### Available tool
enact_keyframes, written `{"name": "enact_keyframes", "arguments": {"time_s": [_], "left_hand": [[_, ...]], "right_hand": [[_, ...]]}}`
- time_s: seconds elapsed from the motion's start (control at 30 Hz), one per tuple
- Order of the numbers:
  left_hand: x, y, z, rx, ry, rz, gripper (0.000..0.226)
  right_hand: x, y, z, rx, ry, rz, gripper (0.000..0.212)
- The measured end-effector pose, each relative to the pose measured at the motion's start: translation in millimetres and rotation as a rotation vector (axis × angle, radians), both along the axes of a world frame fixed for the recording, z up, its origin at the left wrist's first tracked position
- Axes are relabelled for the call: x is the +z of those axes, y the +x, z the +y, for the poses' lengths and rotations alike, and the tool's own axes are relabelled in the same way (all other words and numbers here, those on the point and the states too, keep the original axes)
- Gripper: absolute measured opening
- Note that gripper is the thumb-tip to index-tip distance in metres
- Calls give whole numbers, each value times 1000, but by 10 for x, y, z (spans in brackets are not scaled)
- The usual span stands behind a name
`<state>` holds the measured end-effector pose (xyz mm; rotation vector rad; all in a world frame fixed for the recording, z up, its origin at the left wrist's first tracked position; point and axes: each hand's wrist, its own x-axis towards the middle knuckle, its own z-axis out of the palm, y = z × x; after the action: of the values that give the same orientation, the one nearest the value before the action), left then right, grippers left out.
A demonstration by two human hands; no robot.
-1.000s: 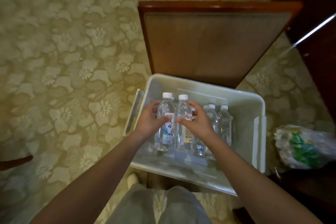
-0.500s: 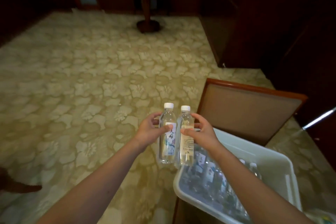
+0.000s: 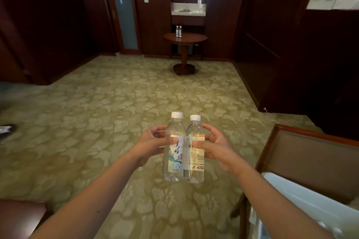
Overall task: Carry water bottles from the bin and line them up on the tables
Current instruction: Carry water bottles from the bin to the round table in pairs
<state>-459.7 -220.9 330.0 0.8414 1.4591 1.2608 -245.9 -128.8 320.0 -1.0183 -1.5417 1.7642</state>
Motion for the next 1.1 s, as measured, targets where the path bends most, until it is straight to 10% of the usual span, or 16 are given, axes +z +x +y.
{"name": "enact_keyframes", "arguments": {"time_s": [0.5,1.1], "left_hand": [[93,-1069,441,149,13,58,62],[255,-2103,3969,249,-13,126,44]], "right_hand": [[0,-1250,909,214,64,-34,67],[120,-2396,4506,248,60,-32,81]]}}
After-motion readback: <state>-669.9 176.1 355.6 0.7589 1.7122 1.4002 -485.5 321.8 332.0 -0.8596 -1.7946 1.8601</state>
